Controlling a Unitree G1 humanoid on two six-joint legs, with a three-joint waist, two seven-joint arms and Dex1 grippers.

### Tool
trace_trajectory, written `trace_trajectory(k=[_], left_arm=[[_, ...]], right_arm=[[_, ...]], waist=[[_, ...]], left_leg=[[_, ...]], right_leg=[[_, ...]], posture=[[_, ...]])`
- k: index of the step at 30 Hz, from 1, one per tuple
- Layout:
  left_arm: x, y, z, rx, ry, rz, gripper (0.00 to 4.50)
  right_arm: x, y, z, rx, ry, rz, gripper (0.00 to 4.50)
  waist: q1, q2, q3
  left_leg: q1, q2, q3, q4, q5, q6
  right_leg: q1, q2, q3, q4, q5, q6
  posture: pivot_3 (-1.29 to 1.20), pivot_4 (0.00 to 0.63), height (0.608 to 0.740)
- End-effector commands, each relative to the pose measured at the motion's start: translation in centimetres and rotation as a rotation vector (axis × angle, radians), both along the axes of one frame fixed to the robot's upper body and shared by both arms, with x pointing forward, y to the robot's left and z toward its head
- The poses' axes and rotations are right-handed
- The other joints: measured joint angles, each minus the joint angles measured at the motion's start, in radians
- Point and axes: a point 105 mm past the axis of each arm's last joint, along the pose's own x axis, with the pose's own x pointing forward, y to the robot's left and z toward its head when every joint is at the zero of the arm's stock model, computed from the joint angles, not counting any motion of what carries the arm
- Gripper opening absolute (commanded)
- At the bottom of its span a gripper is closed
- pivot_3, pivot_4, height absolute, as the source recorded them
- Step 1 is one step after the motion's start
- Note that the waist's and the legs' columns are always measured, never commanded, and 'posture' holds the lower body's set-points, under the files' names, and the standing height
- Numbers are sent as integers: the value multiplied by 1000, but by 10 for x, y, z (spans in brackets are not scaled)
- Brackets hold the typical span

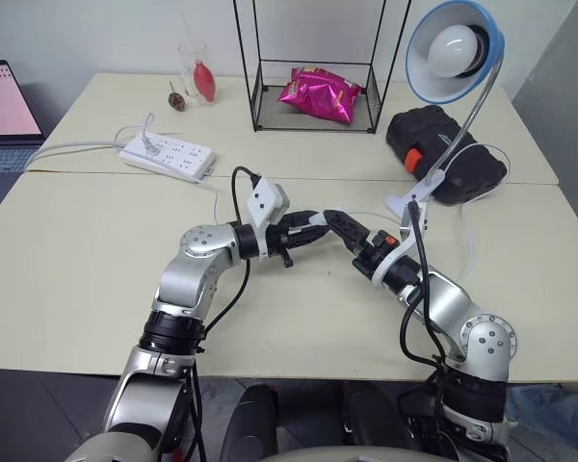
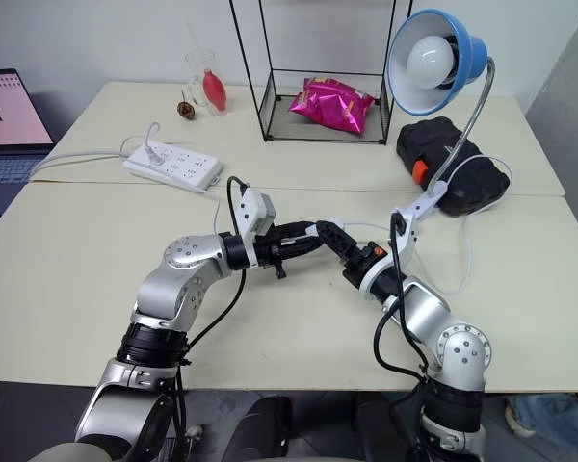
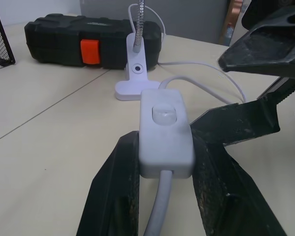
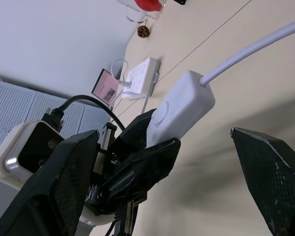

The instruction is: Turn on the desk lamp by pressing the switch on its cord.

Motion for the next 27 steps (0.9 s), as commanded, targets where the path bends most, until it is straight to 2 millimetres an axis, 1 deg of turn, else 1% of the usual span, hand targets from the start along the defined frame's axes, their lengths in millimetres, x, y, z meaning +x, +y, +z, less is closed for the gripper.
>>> trace_trajectory(k=[1, 16, 18, 19, 23, 27], left_arm=[[-6, -5, 13, -30, -39, -24, 1096], [-8, -8, 12, -34, -37, -29, 1096], [-8, -8, 12, -34, -36, -27, 1096], [-8, -8, 12, -34, -35, -26, 1096], [-8, -8, 11, -35, -33, -24, 1096], [-8, -8, 11, -36, -33, -23, 1096]], right_arm=[[0, 4, 13, 34, -42, 19, 4500], [7, 9, 12, 62, -22, 16, 4500], [7, 9, 12, 66, -17, 14, 4136], [7, 9, 11, 67, -15, 13, 4034], [7, 10, 10, 68, -8, 14, 3032], [7, 10, 8, 65, 3, 15, 2134]], waist=[[0, 0, 0], [-3, 0, 0], [-3, 0, 0], [-3, 0, 0], [-3, 0, 0], [-3, 0, 0]], left_leg=[[0, 0, 0, 0, 0, 0], [0, 0, 0, -1, 0, 0], [0, 0, 0, -1, 0, 0], [0, 0, 0, -1, 0, 0], [0, 0, 0, -1, 0, 0], [0, 0, 0, -2, 0, 0]], right_leg=[[0, 0, 0, 0, 0, 0], [0, 0, 0, -1, 0, 0], [0, 0, 0, -1, -1, 0], [0, 0, 0, -1, -1, 0], [0, 0, 0, -1, -1, 0], [-1, 0, 0, -1, -1, 0]], posture=[[0, 150, 740], [0, 150, 740], [0, 150, 740], [0, 150, 740], [0, 150, 740], [0, 150, 740]])
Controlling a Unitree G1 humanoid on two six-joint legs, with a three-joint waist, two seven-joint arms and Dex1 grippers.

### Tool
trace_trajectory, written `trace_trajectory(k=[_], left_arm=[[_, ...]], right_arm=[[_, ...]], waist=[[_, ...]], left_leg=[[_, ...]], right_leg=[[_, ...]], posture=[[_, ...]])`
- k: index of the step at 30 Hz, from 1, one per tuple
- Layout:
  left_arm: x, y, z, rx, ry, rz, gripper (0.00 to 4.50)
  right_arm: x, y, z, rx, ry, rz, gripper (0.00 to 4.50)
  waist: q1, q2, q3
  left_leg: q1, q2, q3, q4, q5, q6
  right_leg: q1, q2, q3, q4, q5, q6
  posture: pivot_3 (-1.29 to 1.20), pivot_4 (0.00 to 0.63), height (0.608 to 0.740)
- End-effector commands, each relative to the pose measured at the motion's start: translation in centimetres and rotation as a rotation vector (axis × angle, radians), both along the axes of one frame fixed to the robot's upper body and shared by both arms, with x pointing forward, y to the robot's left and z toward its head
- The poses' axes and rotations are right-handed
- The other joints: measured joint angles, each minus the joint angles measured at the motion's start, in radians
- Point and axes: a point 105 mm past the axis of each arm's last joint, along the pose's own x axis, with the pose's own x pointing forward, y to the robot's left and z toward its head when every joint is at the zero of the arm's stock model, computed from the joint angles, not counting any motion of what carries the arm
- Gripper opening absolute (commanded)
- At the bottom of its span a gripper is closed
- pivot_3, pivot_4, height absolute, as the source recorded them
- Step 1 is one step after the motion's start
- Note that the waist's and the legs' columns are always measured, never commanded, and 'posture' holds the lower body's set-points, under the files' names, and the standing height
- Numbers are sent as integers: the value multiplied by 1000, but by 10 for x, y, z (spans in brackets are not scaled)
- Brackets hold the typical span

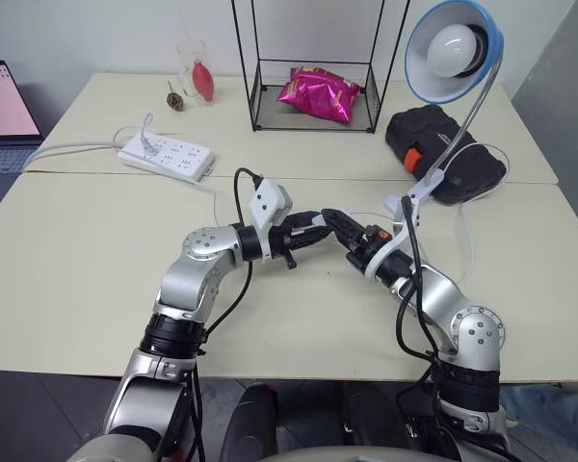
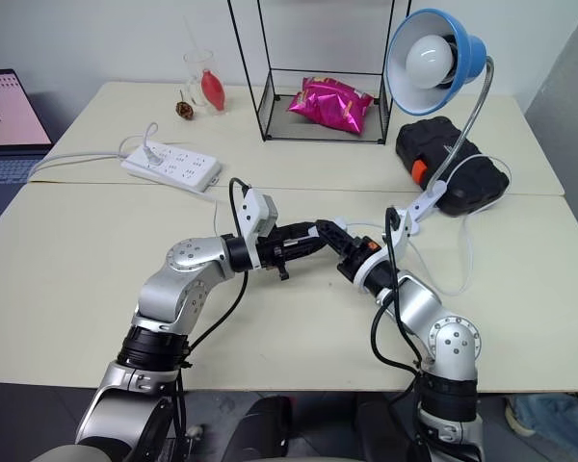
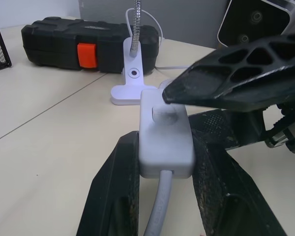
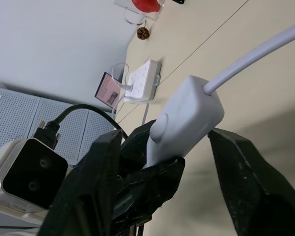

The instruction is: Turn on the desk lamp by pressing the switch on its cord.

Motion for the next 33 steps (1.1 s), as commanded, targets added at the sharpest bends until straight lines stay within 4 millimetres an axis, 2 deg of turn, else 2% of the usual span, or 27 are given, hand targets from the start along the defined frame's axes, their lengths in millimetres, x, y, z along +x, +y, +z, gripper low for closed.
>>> trace_trajectory(k=[1, 4, 7, 23, 25, 26, 28, 33], left_arm=[[-4, -3, 11, -21, -42, -19, 1096], [-4, -3, 11, -20, -42, -19, 1096], [-4, -3, 10, -19, -42, -19, 1096], [-4, -4, 10, -21, -44, -17, 1096], [-4, -4, 9, -21, -44, -16, 1096], [-4, -4, 10, -21, -44, -16, 1096], [-4, -4, 10, -22, -44, -14, 1096], [-2, -3, 10, -25, -47, -5, 1096]], right_arm=[[-2, 2, 7, 31, -16, 10, 1819], [-1, 2, 8, 41, -11, 6, 1063], [0, 2, 10, 47, -12, 7, 584], [0, 3, 12, 51, -24, 16, 557], [0, 3, 13, 53, -29, 16, 1256], [0, 3, 14, 54, -31, 17, 1324], [-1, 3, 16, 66, -42, 23, 1955], [-4, 2, 19, 72, -57, 45, 3001]], waist=[[0, 0, 0], [0, 0, 0], [-1, 0, 0], [-1, 0, 0], [-1, 0, 0], [-1, 0, 0], [-1, 0, 0], [-1, 0, 0]], left_leg=[[0, 0, 0, 0, 0, 0], [0, 0, 0, 0, 0, 0], [0, 0, 0, -1, 0, 0], [0, 0, 0, -2, 0, 0], [0, 0, 0, -3, 0, 0], [0, 0, 0, -3, 0, 0], [0, 0, 0, -4, 0, 0], [-1, 0, 1, -5, 0, 0]], right_leg=[[0, 0, 0, 0, 0, 0], [0, 0, 0, 0, 0, 0], [0, 0, 0, 0, 0, -1], [-1, 0, 0, -1, -1, -1], [-1, 0, 0, -1, -1, -1], [-1, 0, 0, -1, -1, -1], [-2, 0, 0, -1, -1, -1], [-4, 0, 0, -1, -1, -1]], posture=[[0, 150, 740], [0, 150, 740], [0, 150, 740], [0, 150, 740], [0, 150, 740], [0, 150, 740], [0, 150, 740], [0, 150, 740]])
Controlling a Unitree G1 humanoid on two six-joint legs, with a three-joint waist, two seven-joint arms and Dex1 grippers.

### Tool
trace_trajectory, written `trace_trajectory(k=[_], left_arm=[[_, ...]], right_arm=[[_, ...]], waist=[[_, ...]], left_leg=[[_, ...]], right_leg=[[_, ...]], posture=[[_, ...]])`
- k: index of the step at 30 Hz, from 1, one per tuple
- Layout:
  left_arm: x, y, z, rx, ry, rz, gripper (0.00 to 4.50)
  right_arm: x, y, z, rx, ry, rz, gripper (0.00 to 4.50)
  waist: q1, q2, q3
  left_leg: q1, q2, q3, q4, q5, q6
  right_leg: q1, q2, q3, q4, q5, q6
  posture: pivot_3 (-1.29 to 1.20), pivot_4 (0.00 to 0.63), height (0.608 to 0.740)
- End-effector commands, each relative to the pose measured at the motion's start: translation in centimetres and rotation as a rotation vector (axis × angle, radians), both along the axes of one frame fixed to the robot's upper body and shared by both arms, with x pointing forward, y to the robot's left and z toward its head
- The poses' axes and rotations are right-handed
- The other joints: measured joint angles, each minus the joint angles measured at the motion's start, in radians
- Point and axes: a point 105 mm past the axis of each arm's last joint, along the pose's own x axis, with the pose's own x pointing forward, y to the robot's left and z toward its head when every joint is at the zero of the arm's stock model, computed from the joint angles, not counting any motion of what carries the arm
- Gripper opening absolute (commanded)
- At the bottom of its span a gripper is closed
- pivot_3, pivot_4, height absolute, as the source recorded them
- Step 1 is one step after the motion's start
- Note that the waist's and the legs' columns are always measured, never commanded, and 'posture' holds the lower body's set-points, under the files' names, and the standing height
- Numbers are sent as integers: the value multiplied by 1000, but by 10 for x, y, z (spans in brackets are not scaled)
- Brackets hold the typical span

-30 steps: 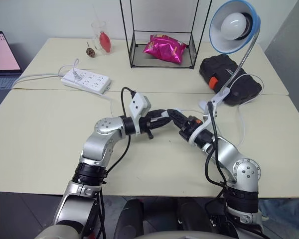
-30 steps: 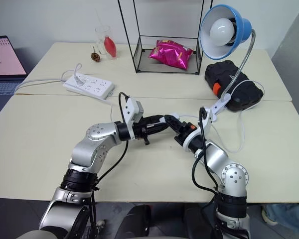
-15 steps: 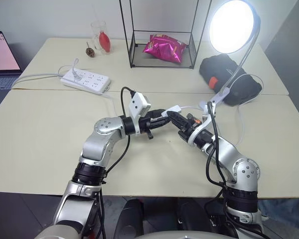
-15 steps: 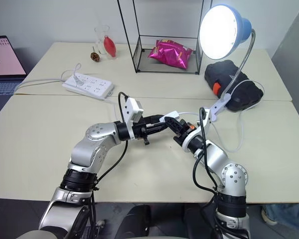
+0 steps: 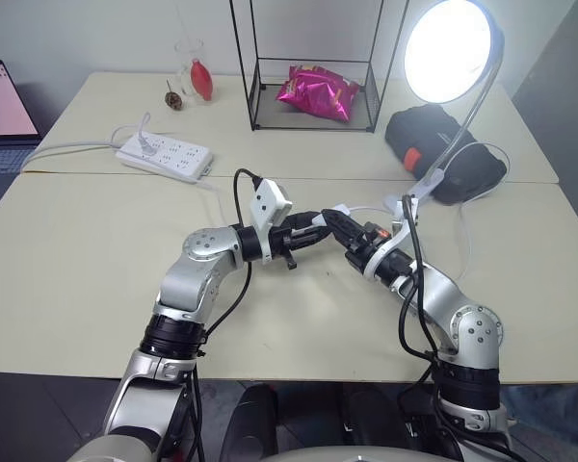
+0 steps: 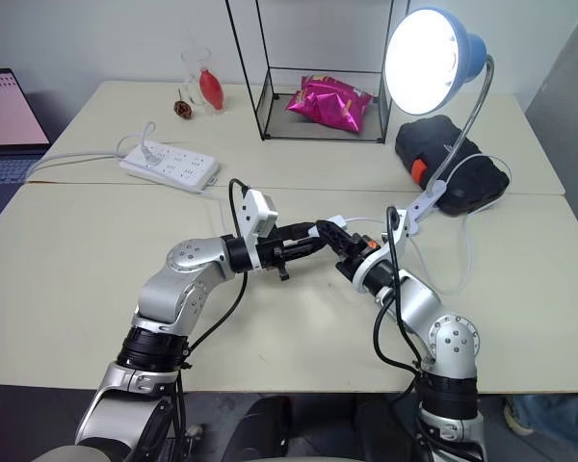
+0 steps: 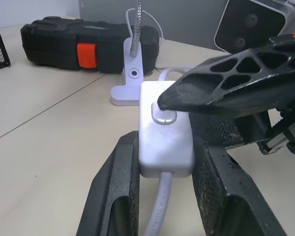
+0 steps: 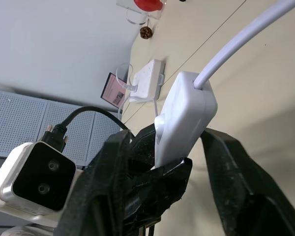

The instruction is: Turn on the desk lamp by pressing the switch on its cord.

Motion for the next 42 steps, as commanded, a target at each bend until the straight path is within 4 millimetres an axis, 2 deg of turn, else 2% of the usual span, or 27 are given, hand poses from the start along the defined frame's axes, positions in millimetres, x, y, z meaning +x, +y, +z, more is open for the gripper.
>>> trace_trajectory(k=[1, 5, 7, 12, 15, 19, 23, 26, 33, 34, 42], left_arm=[[-2, -3, 10, -18, -46, -8, 1096], [1, -1, 10, -13, -51, 8, 1096], [3, 1, 9, -1, -55, 18, 1096], [7, 6, 1, 29, -44, 34, 1096], [12, 11, -8, 67, -23, 42, 1096], [15, 15, -21, 149, -26, 19, 1096], [22, 18, -29, 196, -33, 20, 1096], [27, 17, -34, 214, -31, 20, 1096], [29, 16, -43, 234, -21, 5, 1096], [29, 17, -44, 238, -17, 6, 1656], [27, 18, -48, 252, -5, -15, 3180]], right_arm=[[-7, 2, 17, 27, -73, 40, 3253], [-13, -4, 16, -22, -103, 70, 4261], [-19, -8, 16, -101, -150, 111, 4477], [-41, -10, 19, -394, -337, 261, 4500], [-52, -18, 23, -606, -488, 371, 4500], [-52, -44, 29, -874, -661, 474, 4500], [-46, -64, 32, -1059, -762, 541, 4500], [-44, -71, 34, -1113, -805, 572, 4500], [-43, -72, 37, -1112, -846, 591, 4500], [-43, -72, 37, -1113, -848, 593, 4500], [-44, -71, 40, -1106, -867, 605, 4500]], waist=[[0, 0, 0], [0, 0, 0], [0, 0, 0], [0, 0, 0], [0, 1, 0], [3, 0, 0], [7, 0, 0], [7, 0, 0], [9, 0, 0], [11, 0, 0], [15, 0, 0]], left_leg=[[0, 0, 0, 0, 0, 0], [-1, 0, 0, -1, 0, 0], [-1, 0, 0, -1, 0, 0], [-2, -1, 0, -1, 0, 0], [-2, -1, 0, -2, 0, 0], [-2, 0, 0, -1, 0, 0], [-2, 0, 1, -1, 0, 0], [-3, 0, 1, -2, 0, 0], [-4, -1, 0, -2, 0, 0], [-4, -1, 0, -2, 0, 0], [-4, -1, 0, -1, 0, 0]], right_leg=[[0, 0, 0, 0, 0, 0], [-1, 0, 0, 0, 0, 0], [-1, 0, 0, 0, 0, 0], [-2, 0, 0, 0, 0, 0], [-3, 0, 0, 0, 0, 0], [-2, 0, 0, -2, 0, 0], [-2, 0, -1, -4, 0, 0], [-2, 0, -1, -4, 0, 0], [-3, -1, -1, -4, 1, -1], [-3, -1, -1, -4, 1, -1], [-3, -1, -1, -2, 1, -1]], posture=[[0, 150, 740], [0, 150, 740], [0, 150, 740], [0, 150, 740], [0, 150, 740], [0, 150, 740], [0, 150, 740], [0, 150, 740], [0, 150, 740], [0, 150, 740], [0, 150, 740]])
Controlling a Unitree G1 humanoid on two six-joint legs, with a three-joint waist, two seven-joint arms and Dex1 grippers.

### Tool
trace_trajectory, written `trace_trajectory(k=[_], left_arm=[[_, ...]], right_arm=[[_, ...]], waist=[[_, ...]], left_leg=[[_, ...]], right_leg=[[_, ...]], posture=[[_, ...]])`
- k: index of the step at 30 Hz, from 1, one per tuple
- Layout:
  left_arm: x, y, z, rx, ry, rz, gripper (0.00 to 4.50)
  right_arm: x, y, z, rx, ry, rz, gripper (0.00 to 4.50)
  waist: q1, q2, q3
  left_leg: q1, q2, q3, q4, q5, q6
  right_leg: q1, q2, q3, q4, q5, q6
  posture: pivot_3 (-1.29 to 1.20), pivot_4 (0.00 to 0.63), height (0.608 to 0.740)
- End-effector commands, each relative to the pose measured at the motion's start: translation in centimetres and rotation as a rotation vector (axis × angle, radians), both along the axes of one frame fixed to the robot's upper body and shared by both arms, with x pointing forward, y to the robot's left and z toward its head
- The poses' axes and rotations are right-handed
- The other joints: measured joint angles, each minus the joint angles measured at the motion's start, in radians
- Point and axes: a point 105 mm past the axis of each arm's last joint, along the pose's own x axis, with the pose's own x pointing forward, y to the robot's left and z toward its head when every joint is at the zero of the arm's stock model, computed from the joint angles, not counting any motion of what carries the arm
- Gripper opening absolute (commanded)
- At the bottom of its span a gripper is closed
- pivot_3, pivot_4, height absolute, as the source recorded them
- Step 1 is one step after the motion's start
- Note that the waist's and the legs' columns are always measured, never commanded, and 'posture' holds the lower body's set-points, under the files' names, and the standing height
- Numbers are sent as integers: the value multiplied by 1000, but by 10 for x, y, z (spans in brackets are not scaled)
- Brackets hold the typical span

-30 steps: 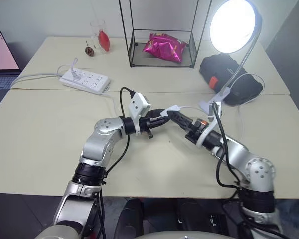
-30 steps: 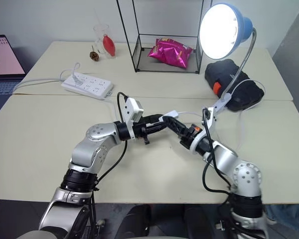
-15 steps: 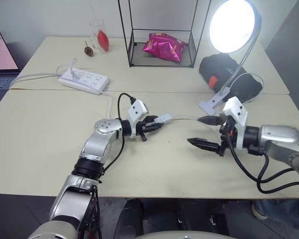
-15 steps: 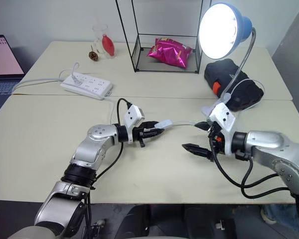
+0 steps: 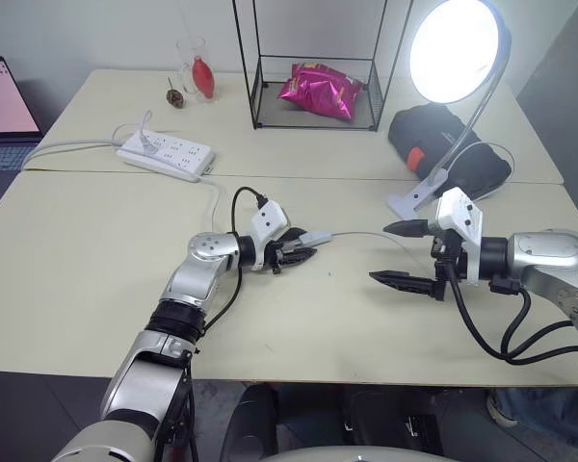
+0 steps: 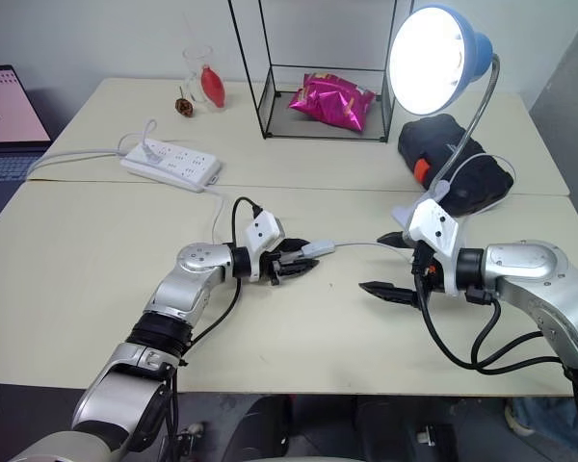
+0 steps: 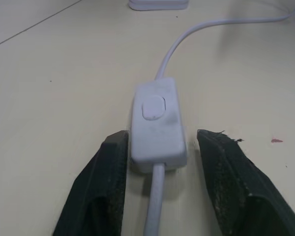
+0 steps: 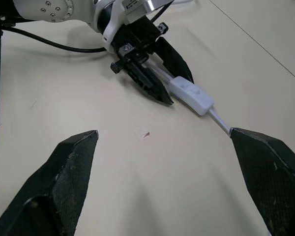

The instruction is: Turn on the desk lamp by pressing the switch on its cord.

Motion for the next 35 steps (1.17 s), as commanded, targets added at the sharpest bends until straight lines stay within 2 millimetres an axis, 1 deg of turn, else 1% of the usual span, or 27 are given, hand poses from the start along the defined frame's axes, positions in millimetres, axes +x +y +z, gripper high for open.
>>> trace_trajectory(k=[1, 2, 3, 5, 7, 9, 11, 15, 18, 20, 22, 25, 27, 29, 35], left_arm=[[2, -4, 11, 4, -45, -22, 3375], [3, -3, 11, 5, -48, -22, 3511], [3, -3, 13, 4, -58, -19, 3800], [5, -2, 17, 3, -86, -11, 4190], [6, -1, 26, -19, -120, 0, 4439], [6, 1, 38, -51, -140, 8, 4439], [7, 3, 44, -62, -159, 21, 4439], [5, 16, 66, -94, -201, 56, 4439], [4, 31, 79, -84, -220, 115, 4439], [-5, 47, 94, -86, -235, 146, 4439], [-15, 59, 104, -78, -244, 161, 4439], [-25, 78, 107, -17, -253, 193, 4439], [-31, 96, 110, -2, -240, 233, 4439], [-35, 106, 111, 5, -231, 256, 4439], [-48, 112, 106, 14, -186, 253, 4439]], right_arm=[[-2, 3, 13, 15, -56, 29, 4500], [-2, 3, 13, 14, -56, 32, 4500], [-2, 3, 13, 13, -55, 33, 4500], [-2, 4, 14, 11, -56, 35, 4500], [-2, 3, 14, 6, -60, 31, 4500], [1, 1, 16, 1, -80, 14, 4500], [5, -1, 18, 2, -98, -6, 4500], [10, -3, 21, 2, -118, -25, 4500], [14, -5, 22, -5, -134, -39, 4500], [17, -9, 25, -8, -169, -52, 4500], [18, -12, 29, 0, -196, -48, 4500], [16, -19, 31, 25, -190, -45, 4500], [13, -24, 29, 23, -179, -32, 4500], [10, -27, 27, 22, -171, -11, 4500], [10, -29, 25, 19, -168, 19, 4500]], waist=[[0, 0, 0], [0, 0, 0], [0, 0, 0], [0, 0, 0], [0, 0, 0], [0, 0, 0], [0, 0, 0], [-1, 0, 0], [-1, 0, 0], [-3, 0, 0], [-4, 0, 0], [-2, 0, 0], [0, 0, 0], [0, 0, 0], [0, 0, 0]], left_leg=[[0, 0, 0, 0, 0, 0], [0, 0, 0, 0, 0, 0], [0, 0, 0, 0, 0, 0], [0, 0, 0, 1, 0, 0], [0, 0, 0, 1, 0, 0], [0, 0, 0, 2, 0, 0], [0, 0, 0, 3, 0, 0], [0, 0, 0, 5, 0, 0], [0, 0, 0, 5, 0, 0], [0, 1, 0, 6, 0, 0], [0, 1, 0, 6, 0, 0], [-1, 1, -1, 6, 0, 0], [-1, 1, -1, 6, 0, 0], [0, 1, -1, 6, 0, 0], [1, 1, 0, 8, 0, 0]], right_leg=[[0, 0, 0, 0, 0, 0], [0, 0, 0, 1, 0, 0], [0, 0, 0, 1, 0, 0], [0, 0, 0, 1, 0, 0], [0, 0, 0, 2, 0, 0], [0, 0, 0, 2, 0, -1], [0, 0, 0, 2, 0, 0], [0, 0, 0, 3, 0, 0], [0, 0, 0, 4, 0, 0], [1, 0, 0, 4, 0, 0], [1, 0, 0, 4, 0, 0], [0, 0, 0, 4, 0, 0], [0, 0, -1, 4, 0, 0], [1, -1, -1, 4, 0, 0], [2, -1, 0, 4, 0, 1]], posture=[[0, 150, 740], [0, 150, 740], [0, 150, 740], [0, 150, 740], [0, 150, 740], [0, 150, 740], [0, 150, 740], [0, 150, 740], [0, 150, 740], [0, 150, 740], [0, 150, 740], [0, 150, 740], [0, 150, 740], [0, 150, 740], [0, 150, 740]])
